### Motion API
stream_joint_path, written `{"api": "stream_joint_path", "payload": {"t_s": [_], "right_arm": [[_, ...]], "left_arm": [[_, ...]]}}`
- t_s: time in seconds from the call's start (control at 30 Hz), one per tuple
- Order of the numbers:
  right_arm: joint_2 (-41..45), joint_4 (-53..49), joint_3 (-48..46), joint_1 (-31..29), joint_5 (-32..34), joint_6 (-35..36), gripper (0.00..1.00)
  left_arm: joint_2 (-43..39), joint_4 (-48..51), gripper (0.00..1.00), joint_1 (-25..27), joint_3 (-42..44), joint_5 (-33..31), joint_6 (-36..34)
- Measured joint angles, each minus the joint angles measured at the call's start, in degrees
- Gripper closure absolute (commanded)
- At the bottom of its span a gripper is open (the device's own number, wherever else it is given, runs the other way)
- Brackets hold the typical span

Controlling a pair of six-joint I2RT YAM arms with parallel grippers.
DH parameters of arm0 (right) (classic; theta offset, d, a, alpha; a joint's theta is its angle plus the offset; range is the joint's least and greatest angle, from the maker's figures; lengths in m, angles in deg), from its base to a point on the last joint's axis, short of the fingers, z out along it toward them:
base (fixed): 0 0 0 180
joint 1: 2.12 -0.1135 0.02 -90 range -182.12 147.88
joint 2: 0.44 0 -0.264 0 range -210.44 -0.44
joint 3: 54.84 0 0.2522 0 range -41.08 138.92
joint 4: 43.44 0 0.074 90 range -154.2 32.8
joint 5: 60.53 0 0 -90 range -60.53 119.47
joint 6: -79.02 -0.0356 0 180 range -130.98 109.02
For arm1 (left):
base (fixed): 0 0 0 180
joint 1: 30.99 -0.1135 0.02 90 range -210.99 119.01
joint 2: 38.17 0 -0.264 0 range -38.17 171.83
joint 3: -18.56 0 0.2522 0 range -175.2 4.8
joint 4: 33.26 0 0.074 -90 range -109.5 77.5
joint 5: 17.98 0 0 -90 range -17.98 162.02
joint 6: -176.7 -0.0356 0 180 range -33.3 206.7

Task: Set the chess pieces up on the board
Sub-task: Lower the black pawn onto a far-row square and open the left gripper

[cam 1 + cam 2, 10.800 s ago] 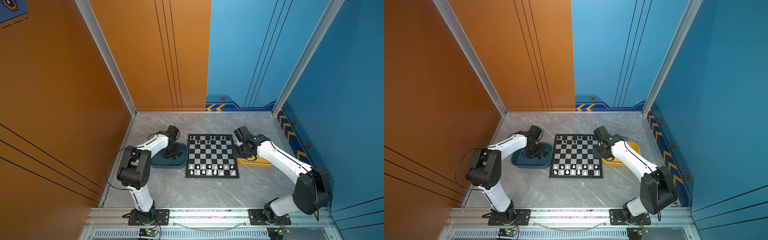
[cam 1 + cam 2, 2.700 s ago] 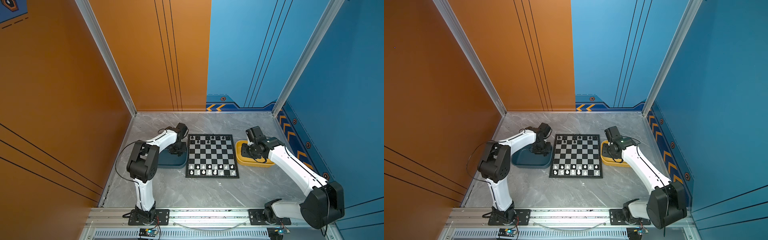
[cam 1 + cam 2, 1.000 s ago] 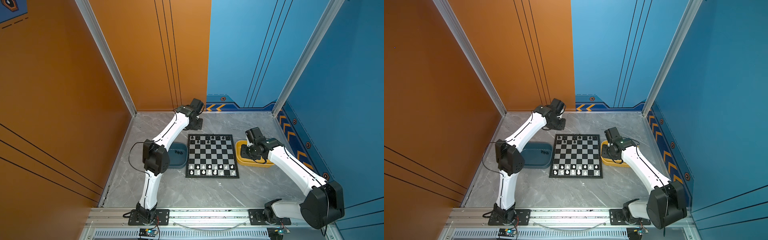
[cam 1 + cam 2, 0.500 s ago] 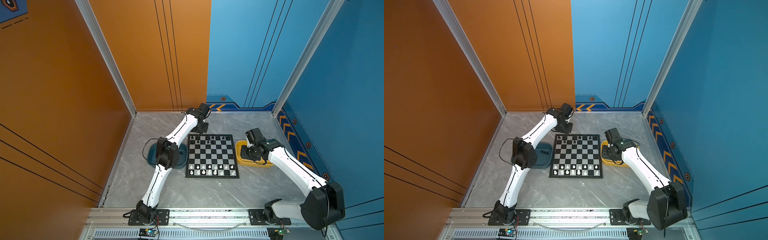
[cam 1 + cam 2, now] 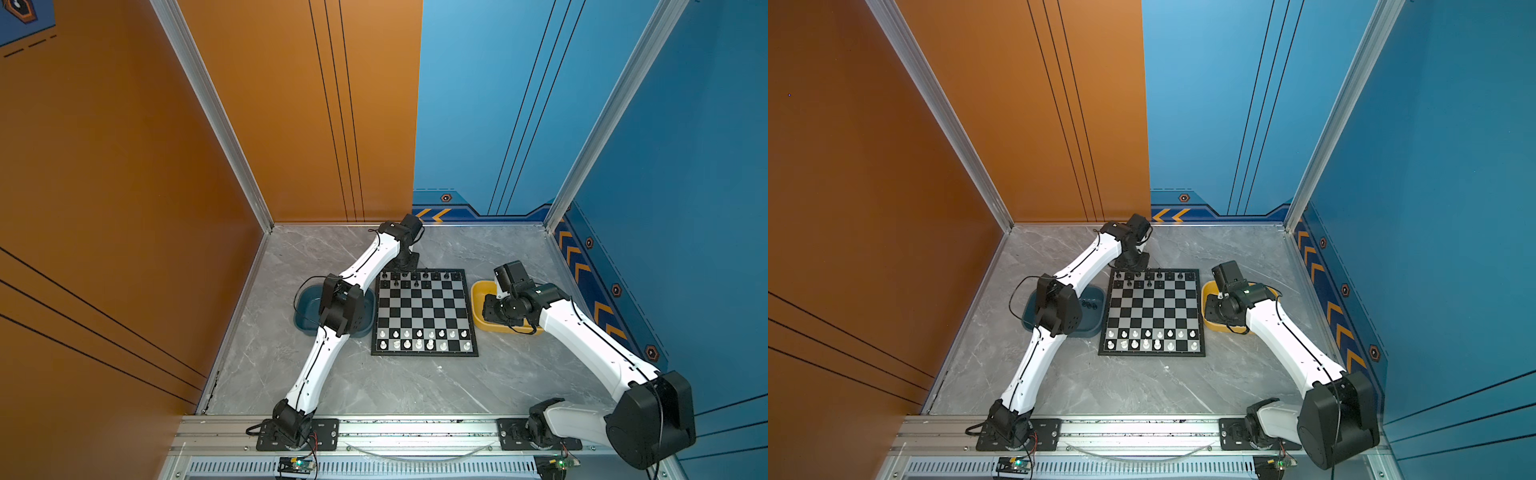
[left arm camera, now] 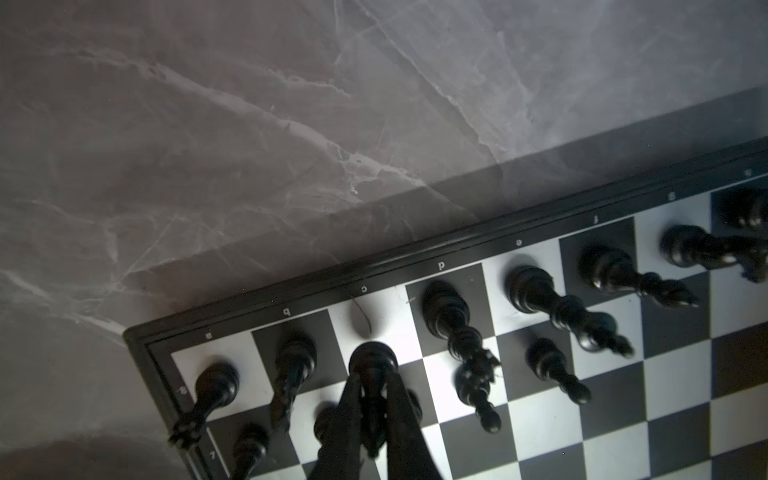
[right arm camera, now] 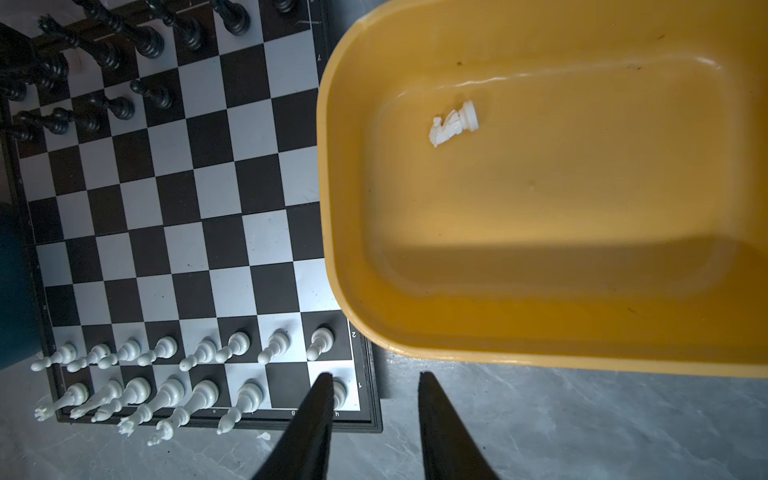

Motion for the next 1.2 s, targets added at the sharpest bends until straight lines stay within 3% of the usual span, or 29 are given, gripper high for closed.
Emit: {"api": "stream_joint_path", "payload": {"t_s": [0.53,1.2], "right_arm": [[0.0,0.1,0.0,0.3,0.0,0.0,0.63],[0.0,0.1,0.0,0.3,-0.2,0.0,0.63]], "left_arm": [[1.8,0.0,0.94,0.0,-1.7,0.3,0.0],[2.3,0.0,0.75,0.0,-1.8,0.3,0.1]]}}
